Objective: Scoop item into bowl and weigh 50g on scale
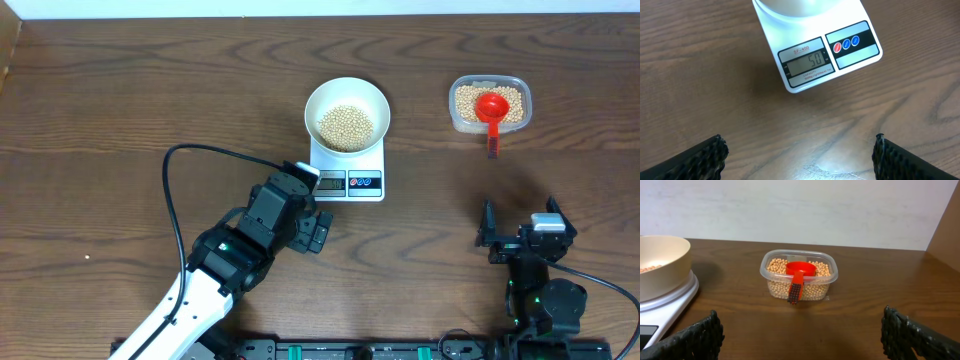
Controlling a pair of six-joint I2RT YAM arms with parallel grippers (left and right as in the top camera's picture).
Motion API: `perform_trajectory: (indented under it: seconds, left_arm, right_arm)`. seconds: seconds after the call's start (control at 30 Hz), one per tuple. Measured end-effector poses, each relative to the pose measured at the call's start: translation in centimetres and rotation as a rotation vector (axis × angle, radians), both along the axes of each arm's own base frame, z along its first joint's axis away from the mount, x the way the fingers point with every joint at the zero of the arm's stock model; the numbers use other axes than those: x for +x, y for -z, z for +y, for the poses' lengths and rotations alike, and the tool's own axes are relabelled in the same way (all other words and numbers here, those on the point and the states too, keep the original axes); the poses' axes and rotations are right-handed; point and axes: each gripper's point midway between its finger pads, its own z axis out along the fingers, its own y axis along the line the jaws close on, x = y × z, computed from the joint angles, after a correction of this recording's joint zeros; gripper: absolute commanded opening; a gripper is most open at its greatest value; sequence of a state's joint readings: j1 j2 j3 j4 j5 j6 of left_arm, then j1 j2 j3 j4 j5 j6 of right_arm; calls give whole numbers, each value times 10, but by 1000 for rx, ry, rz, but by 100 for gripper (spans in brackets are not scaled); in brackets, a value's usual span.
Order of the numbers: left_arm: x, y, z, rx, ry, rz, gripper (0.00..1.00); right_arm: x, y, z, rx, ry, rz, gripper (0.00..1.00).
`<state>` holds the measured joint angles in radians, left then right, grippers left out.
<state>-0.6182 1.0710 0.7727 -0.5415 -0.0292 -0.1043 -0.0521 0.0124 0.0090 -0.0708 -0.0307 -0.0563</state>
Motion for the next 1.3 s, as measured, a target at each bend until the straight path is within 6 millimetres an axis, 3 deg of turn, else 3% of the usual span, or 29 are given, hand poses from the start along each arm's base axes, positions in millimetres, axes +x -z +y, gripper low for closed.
perform_trajectory:
  seconds: [0.63, 0.77, 1.0, 1.23, 1.3]
  left_arm:
    - [-9, 2, 7, 20, -1, 27, 95]
    - [-4, -20, 18, -29, -45, -44, 95]
    - [18, -69, 65, -146, -226, -255, 95]
    - [22, -115, 101, -220, -299, -513, 95]
    - [20, -120, 107, -213, -281, -582, 95]
  right_arm:
    - [0, 0, 0, 0, 0, 0, 99]
    - [0, 0, 0, 0, 0, 0, 99]
    - [0, 0, 0, 0, 0, 0, 99]
    - [0, 0, 0, 0, 0, 0, 99]
    - [0, 0, 0, 0, -1, 0, 99]
